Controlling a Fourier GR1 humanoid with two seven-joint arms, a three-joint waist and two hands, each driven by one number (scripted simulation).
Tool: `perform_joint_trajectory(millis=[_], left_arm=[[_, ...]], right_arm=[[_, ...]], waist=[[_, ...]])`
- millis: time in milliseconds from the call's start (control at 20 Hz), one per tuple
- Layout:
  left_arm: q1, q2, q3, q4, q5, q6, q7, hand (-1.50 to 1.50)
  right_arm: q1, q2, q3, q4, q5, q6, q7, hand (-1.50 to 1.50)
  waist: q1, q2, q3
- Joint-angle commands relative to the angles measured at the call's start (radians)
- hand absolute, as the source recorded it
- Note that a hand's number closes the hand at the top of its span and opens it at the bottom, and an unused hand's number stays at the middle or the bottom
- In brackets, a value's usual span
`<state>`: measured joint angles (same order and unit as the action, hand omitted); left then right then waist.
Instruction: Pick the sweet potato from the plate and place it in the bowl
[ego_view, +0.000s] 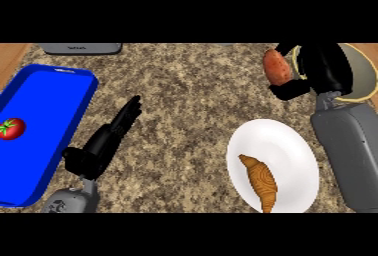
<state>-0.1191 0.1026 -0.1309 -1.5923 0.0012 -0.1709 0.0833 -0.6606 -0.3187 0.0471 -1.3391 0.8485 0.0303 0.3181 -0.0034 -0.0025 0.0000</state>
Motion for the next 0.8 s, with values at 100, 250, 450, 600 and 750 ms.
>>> perform_joint_trajectory(millis=[100, 250, 450, 600, 750], left_arm=[[0.004, -0.009, 0.002, -0.017, -0.009, -0.003, 0.011, 0.0], [0.012, -0.034, -0.032, -0.039, -0.04, 0.02, 0.014, 0.0], [-0.008, -0.017, -0.008, 0.024, -0.017, -0.022, -0.025, 0.0], [0.014, -0.016, -0.012, -0.02, -0.014, -0.019, 0.012, 0.0], [-0.022, -0.046, -0.041, -0.037, -0.029, -0.002, 0.045, 0.0]], right_arm=[[-0.062, -0.041, -0.134, 0.03, -0.064, 0.016, 0.001, 1.5], [-0.1, -0.101, -0.173, 0.192, -0.021, -0.051, -0.071, 1.5], [-0.123, -0.163, -0.173, 0.348, 0.068, -0.152, -0.146, 1.5], [-0.138, -0.179, -0.208, 0.478, 0.101, -0.313, -0.233, 1.5], [-0.219, -0.218, -0.234, 0.66, 0.127, -0.378, -0.289, 1.5]], waist=[[0.008, 0.003, 0.0], [0.016, 0.005, 0.0], [0.019, 0.009, 0.0], [0.029, 0.011, 0.001], [0.039, 0.015, 0.001]])
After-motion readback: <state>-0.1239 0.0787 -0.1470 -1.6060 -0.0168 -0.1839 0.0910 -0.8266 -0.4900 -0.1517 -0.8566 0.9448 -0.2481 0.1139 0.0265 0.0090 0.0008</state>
